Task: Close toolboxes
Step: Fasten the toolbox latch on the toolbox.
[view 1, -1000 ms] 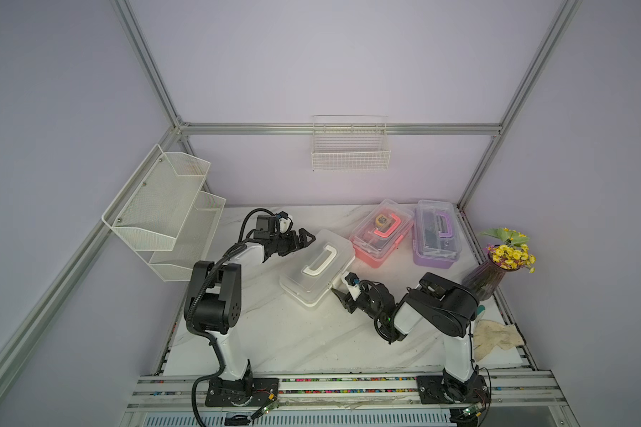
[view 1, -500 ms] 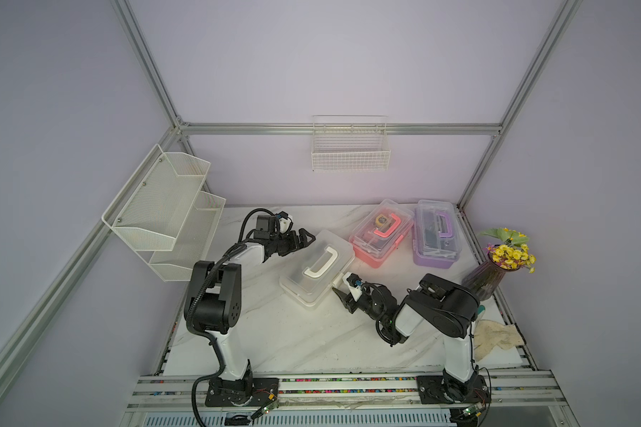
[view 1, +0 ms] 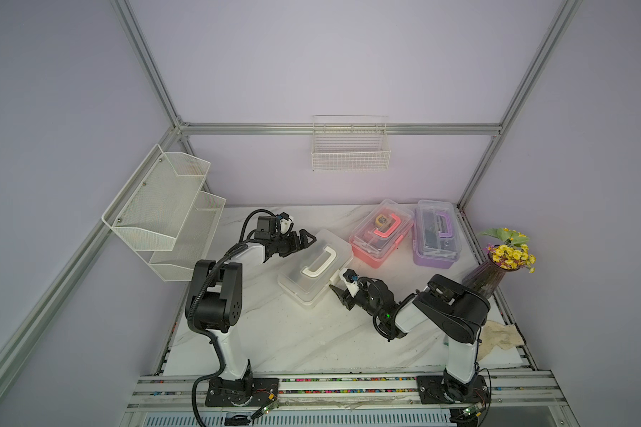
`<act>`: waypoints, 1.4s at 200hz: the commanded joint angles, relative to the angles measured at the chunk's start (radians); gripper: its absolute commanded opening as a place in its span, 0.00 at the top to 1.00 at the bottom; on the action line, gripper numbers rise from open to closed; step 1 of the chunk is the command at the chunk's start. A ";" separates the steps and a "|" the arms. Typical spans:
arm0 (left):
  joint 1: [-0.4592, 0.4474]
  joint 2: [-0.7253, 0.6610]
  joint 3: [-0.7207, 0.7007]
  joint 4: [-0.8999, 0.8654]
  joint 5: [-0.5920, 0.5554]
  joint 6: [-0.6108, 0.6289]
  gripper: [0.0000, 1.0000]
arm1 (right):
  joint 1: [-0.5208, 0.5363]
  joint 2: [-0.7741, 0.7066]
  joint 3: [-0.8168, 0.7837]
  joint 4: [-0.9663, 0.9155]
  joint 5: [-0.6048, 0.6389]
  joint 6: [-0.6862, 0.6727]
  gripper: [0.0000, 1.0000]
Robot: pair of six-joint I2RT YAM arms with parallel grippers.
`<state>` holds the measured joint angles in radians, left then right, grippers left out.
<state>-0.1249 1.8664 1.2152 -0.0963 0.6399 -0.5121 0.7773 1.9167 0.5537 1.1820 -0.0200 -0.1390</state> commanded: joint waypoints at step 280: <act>-0.026 -0.006 -0.038 0.024 0.014 0.016 0.00 | 0.003 -0.175 0.202 -0.795 -0.071 -0.027 0.53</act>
<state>-0.1406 1.8664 1.2125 -0.0841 0.6437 -0.5117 0.7750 1.7313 0.7238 0.5415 -0.0448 -0.1532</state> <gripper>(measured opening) 0.994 0.534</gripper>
